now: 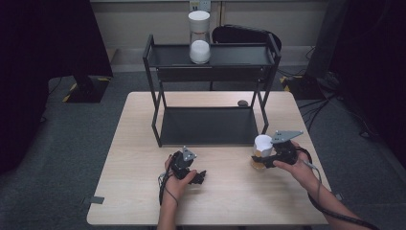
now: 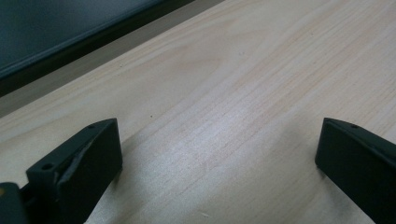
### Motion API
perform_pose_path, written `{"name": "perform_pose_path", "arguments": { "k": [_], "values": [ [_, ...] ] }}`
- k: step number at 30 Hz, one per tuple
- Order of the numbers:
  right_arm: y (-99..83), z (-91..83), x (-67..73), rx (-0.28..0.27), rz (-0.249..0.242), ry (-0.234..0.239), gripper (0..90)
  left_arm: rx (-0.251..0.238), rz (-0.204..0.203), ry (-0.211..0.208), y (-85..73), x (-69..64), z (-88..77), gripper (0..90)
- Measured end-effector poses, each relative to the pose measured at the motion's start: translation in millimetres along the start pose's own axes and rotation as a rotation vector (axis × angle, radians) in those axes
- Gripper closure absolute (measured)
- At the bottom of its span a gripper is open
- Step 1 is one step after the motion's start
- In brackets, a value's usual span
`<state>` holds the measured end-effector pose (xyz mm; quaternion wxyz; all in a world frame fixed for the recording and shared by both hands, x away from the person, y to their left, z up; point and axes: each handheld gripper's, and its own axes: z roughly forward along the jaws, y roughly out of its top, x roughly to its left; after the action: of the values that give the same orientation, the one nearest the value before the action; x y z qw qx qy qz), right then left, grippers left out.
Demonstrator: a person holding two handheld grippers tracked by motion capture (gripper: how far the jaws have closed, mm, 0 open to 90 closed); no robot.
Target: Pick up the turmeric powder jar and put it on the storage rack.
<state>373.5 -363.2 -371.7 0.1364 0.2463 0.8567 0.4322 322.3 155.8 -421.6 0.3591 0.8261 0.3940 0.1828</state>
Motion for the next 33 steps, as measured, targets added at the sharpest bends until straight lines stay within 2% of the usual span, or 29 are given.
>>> {"name": "perform_pose_path", "arguments": {
  "k": [13, 27, 33],
  "values": [
    [37.7, 12.5, -0.6, 0.007, -0.017, 0.025, 30.7, 0.0, -0.001, 0.0, 0.0, 0.0, 0.0, 0.0],
    [82.7, 17.7, -10.0, -0.003, -0.038, 0.052, 30.7, 0.0, -0.002, 0.0, -0.1, -0.1, 0.0, 0.0],
    [100.9, 17.9, -13.8, 0.0, -0.048, 0.048, 30.7, 0.0, 0.0, 0.0, 0.0, 0.0, 0.0, 0.0]
  ]
}}
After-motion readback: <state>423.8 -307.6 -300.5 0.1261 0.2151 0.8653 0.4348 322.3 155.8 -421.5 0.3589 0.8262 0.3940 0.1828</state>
